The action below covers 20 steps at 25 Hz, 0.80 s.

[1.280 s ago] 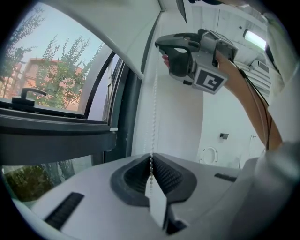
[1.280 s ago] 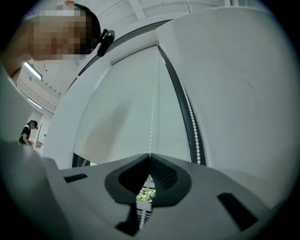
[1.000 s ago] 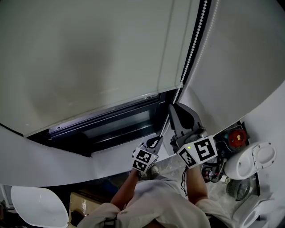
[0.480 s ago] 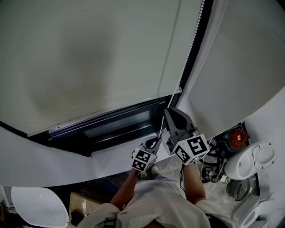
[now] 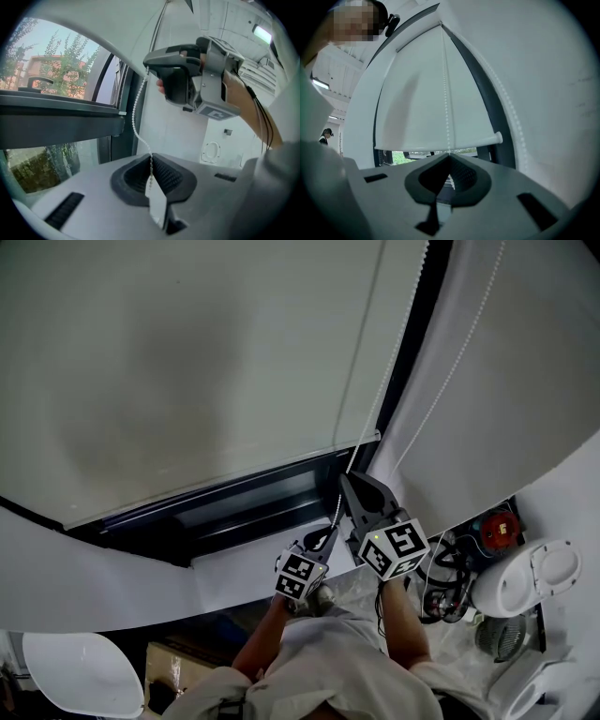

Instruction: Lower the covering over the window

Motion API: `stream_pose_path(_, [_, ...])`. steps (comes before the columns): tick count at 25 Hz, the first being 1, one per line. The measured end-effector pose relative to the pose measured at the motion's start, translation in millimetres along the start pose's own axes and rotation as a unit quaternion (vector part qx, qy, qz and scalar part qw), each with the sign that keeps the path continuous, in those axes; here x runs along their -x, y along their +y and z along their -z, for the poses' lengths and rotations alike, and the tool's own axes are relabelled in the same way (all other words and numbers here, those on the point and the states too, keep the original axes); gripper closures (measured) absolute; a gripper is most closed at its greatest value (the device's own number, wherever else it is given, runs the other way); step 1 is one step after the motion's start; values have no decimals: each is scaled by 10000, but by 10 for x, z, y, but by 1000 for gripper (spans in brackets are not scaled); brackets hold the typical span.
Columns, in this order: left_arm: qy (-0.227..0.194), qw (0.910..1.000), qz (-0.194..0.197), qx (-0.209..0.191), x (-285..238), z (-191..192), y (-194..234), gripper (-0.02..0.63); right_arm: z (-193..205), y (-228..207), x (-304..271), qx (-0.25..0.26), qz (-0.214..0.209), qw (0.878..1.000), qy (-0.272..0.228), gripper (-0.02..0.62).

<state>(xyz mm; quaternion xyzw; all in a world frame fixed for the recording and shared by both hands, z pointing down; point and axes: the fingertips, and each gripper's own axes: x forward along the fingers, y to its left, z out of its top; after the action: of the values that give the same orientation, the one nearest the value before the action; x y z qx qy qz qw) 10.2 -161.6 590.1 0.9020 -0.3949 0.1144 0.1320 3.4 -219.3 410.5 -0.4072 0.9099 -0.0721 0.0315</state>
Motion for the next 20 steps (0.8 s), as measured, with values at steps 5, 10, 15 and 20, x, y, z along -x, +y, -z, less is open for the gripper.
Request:
stream_pose_path(5, [23,10000,-25,26,21,14,34,586,310,-59,-78,-142,11,9993,334,600])
stream_pose_path(10, [42,10000,-52,38,49,-15,49,586,657,-109,-117,-322,18,9970,708,600])
stream_pose_path(15, [30,9999,-89,37,74,-1,59,586,969,-140,-121,-458,21,9938,1012,600])
stream_pose_path(20, [62,9999,-122,64,73,3,85,586,1283,-204,-152,-617,37,9894,1315,600])
